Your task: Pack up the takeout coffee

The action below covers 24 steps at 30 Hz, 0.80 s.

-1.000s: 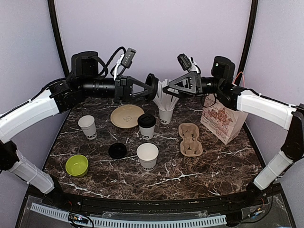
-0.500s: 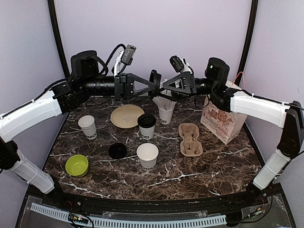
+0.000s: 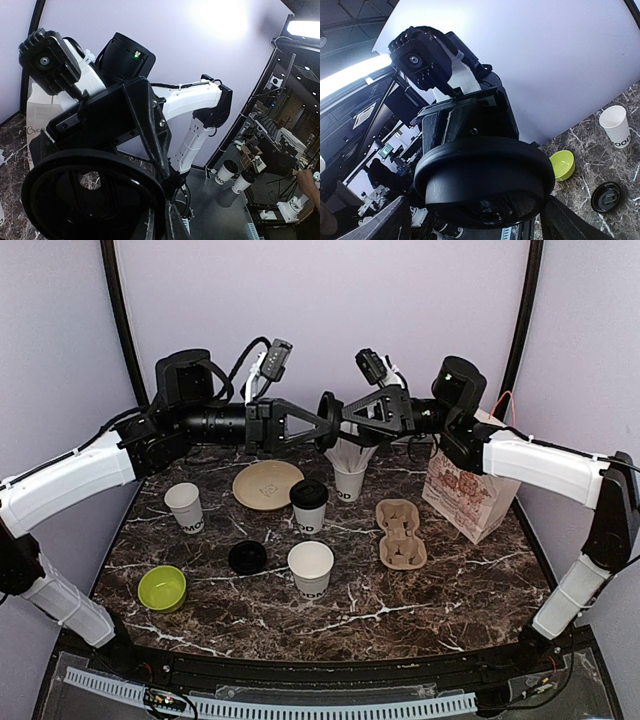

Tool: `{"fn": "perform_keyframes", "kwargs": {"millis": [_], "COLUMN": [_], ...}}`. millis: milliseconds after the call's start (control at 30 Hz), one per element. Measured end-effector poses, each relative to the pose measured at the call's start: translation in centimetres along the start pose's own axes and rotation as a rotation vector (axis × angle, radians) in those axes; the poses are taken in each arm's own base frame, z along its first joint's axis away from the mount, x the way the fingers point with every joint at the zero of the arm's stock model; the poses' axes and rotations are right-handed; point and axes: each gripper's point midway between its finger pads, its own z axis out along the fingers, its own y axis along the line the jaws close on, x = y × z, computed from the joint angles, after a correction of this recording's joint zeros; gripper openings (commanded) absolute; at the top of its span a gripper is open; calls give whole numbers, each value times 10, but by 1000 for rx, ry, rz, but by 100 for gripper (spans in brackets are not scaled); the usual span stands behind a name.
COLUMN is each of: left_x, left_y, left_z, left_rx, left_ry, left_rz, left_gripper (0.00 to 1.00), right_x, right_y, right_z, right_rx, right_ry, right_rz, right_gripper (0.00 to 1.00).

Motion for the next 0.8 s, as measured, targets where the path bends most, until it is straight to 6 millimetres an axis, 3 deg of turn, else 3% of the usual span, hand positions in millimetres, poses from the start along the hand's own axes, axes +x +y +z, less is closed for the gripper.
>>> {"fn": "perform_keyframes", "kwargs": {"millis": [433, 500, 600, 733, 800], "left_x": [5, 5, 6, 18, 26], "left_y": [4, 3, 5, 23, 34], "left_z": [5, 5, 5, 3, -6], "left_rx": [18, 19, 8, -95, -190], "left_ry": [12, 13, 14, 51, 76], "left_rz": [-5, -5, 4, -11, -18], "left_gripper": [11, 17, 37, 55, 59], "right_x": [2, 2, 2, 7, 11], "right_y": [-8, -8, -10, -21, -31], "right_z": [2, 2, 2, -1, -4], "right_rx": [-6, -7, -3, 31, 69], "right_ry": [4, 4, 6, 18, 28], "right_rz": [33, 32, 18, 9, 4], "right_gripper": [67, 66, 64, 64, 65]}}
